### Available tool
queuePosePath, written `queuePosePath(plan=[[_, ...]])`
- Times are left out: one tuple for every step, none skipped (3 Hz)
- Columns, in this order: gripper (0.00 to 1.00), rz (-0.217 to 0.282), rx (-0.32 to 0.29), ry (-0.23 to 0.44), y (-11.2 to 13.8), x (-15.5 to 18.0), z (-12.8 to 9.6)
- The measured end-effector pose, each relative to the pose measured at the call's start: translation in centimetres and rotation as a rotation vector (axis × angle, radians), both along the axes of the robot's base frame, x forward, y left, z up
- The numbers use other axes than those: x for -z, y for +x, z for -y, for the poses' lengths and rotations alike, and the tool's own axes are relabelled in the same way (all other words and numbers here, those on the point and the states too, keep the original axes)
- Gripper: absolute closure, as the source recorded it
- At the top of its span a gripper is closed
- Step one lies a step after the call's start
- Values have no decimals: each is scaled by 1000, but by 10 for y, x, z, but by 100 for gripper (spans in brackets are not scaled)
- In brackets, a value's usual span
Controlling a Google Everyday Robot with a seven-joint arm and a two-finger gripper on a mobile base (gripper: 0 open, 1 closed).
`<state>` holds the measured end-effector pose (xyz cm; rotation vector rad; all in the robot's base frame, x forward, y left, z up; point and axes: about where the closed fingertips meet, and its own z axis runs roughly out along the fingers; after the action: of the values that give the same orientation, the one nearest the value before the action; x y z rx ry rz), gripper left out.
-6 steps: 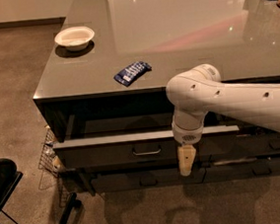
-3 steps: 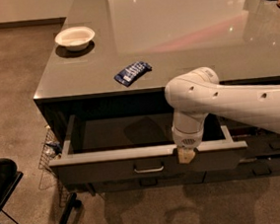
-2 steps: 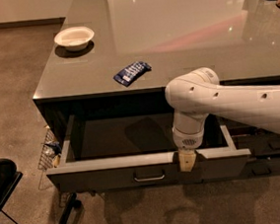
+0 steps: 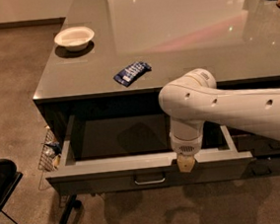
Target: Open top drawer
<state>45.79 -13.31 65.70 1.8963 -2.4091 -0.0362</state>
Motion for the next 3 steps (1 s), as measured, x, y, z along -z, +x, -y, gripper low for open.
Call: queuePosePath(plan=[[100, 8, 30, -31, -19, -10, -4], [100, 9, 32, -33, -20, -9, -4], [100, 15, 56, -57, -37, -19, -7]])
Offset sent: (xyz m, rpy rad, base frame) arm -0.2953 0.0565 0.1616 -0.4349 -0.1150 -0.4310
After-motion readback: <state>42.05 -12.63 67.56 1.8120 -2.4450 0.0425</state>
